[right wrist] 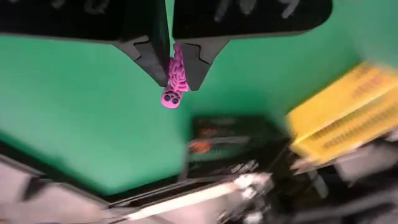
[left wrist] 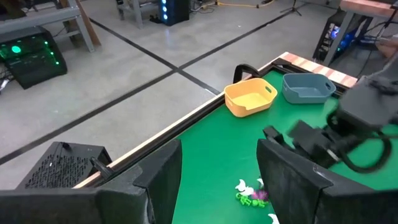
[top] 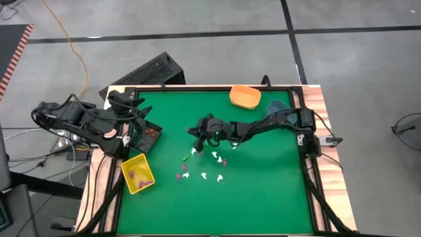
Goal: Sort Halloween decoration
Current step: Put the pink skeleton toy into the yellow bin
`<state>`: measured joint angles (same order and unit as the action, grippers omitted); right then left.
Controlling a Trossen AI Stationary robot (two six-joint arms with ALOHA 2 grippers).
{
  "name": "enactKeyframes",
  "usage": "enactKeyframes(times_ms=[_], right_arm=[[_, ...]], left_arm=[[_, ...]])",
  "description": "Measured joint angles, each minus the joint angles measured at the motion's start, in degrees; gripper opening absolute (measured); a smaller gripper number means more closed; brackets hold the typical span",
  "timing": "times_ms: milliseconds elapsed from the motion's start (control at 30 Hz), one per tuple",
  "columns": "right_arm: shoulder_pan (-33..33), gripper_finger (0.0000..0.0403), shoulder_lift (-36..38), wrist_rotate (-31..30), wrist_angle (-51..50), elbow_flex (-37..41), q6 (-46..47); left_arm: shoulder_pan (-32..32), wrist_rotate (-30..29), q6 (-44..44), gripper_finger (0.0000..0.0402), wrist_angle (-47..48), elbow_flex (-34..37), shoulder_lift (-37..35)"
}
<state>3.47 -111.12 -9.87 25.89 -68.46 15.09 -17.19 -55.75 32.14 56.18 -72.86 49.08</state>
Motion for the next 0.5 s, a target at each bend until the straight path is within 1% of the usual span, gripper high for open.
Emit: enactKeyframes(times_ms=[100,133,167,233,267,367,400,467,500], right_arm=[[-1.9,0.0008,-3.4,1.8,1.2,-5.3,-4.0],[-2.5,0.0008,-3.9,2.8,-0.1,-6.5,-4.6],[-2.8,0.0008,-5.4,4.0,-1.1,-8.3,-5.2],[-3.4,0.0008,-9.3,6.7,0.7,-13.8,-6.4],[-3.5,0.0008,-10.3,8.4,-1.1,-15.7,-6.6],[-4.1,0.0008,-16.9,13.0,-0.1,-25.2,-6.6],[-4.1,0.0008,-18.7,15.0,-2.2,-28.1,-6.6],[-4.7,0.0008,-23.7,17.9,-2.6,-35.7,-6.6],[-4.9,0.0008,-25.4,19.3,-5.0,-38.9,-6.6]], left_arm=[[0.0,0.0,0.0,0.0199,0.0,0.0,0.0],[0.0,0.0,0.0,0.0199,0.0,0.0,0.0],[0.0,0.0,0.2,0.0199,-0.1,0.0,0.0],[0.0,0.1,0.4,0.0199,-0.1,0.0,0.0],[0.0,0.4,0.4,0.0199,-0.2,0.0,0.1],[0.0,1.2,0.5,0.0199,-0.3,0.0,-0.1],[0.0,1.5,0.6,0.0199,-0.3,0.0,0.0],[0.0,1.8,0.6,0.0199,-0.3,0.0,-0.4],[0.0,2.0,0.6,0.0199,-0.2,0.0,-0.3]])
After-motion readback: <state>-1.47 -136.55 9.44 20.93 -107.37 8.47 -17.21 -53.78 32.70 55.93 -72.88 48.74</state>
